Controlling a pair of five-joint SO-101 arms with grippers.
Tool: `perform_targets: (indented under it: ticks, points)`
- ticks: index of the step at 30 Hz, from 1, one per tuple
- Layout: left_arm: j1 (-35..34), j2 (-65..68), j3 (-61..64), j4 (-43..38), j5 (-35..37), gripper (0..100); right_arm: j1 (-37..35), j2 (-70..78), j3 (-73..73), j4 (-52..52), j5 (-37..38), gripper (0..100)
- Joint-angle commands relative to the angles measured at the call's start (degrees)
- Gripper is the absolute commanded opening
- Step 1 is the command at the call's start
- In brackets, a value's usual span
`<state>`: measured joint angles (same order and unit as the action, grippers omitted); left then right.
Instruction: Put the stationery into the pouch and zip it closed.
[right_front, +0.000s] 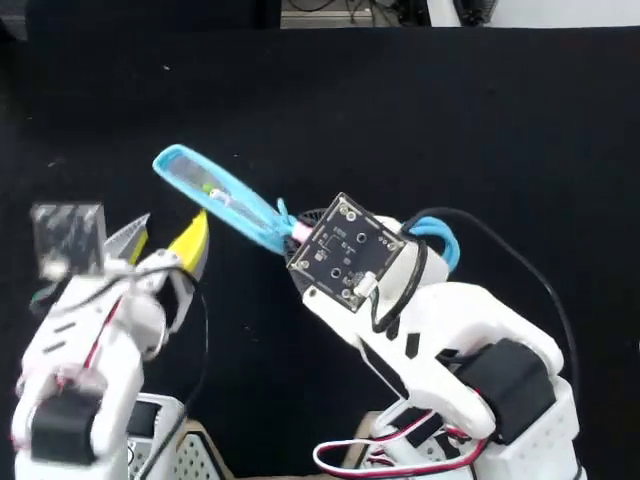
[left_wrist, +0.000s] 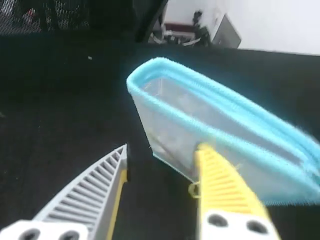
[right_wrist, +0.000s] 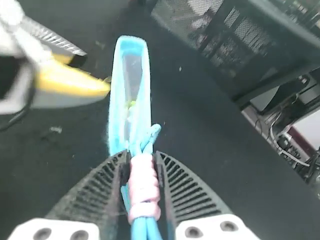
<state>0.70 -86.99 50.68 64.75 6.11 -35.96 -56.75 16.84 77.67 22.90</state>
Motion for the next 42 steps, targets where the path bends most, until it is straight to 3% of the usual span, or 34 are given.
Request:
perform_targets:
  ticks: [1,4,7,12,20,30,35,42]
  points:
    - [0.7,-9.1,2.9,2.1,0.3,28,1.1,-0.7,-0.1,-4.1,-0.4,1.0]
    - [4.2,-14.5,7.4,2.6,-5.1,28,1.1,-0.7,-0.1,-5.1,-0.4,1.0]
    - [13.3,-17.8,10.8,5.1,-9.8,28,1.1,-0.7,1.4,-6.9,-0.4,1.0]
    - [23.3,-16.1,14.7,0.1,-4.7,28,1.1,-0.7,3.6,-7.9,-0.4,1.0]
    - [23.9,-16.2,19.5,-9.5,0.5,27,0.8,-0.7,3.7,-9.5,-0.4,1.0]
    - [23.2,-15.8,28.9,-26.7,0.8,26,0.8,-0.7,3.9,-9.1,-0.4,1.0]
    - [17.2,-16.3,28.8,-25.1,0.8,26,1.1,-0.7,3.8,-9.0,-0.4,1.0]
    - [15.3,-16.3,20.8,-12.3,0.3,26,1.1,-0.7,3.8,-9.3,-0.4,1.0]
